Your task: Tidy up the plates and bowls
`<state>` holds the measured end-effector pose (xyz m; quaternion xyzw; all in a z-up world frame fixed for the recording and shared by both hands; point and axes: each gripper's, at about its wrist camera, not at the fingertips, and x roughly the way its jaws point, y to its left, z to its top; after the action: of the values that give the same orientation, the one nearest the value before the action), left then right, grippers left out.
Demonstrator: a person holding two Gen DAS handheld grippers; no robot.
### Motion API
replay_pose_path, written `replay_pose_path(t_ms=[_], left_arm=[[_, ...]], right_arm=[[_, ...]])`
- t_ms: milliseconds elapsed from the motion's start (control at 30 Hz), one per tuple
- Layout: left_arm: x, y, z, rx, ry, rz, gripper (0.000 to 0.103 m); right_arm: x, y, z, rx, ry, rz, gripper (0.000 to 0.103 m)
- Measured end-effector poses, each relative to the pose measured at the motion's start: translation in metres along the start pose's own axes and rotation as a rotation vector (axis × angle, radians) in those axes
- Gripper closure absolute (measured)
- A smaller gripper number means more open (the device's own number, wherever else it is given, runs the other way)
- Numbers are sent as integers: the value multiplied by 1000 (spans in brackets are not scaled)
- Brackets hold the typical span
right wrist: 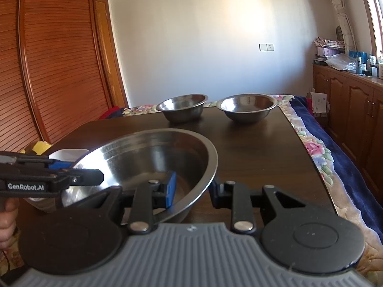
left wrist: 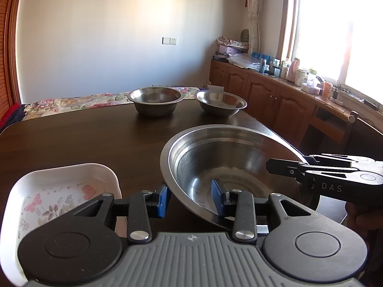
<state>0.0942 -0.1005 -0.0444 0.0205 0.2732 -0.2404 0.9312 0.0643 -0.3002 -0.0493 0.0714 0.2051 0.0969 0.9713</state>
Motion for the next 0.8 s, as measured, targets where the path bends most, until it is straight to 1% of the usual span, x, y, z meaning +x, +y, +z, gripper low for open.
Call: replay_pose_path(t_ms=[600,700,767,800], left_arm=[[5,-2,-3,5,9,1,63],[4,-2,-3,4,5,3,58],[3,-2,-3,4,0,7,49],[3,-1,-2,5,-4,9,48]], right_arm=[[1,3,-3,-11,4,-15,72],[1,2,-1,-9,1,-19,71],[0,2,0,-12,-5,-23,70],[0,1,1,-12,-7,-24,69]])
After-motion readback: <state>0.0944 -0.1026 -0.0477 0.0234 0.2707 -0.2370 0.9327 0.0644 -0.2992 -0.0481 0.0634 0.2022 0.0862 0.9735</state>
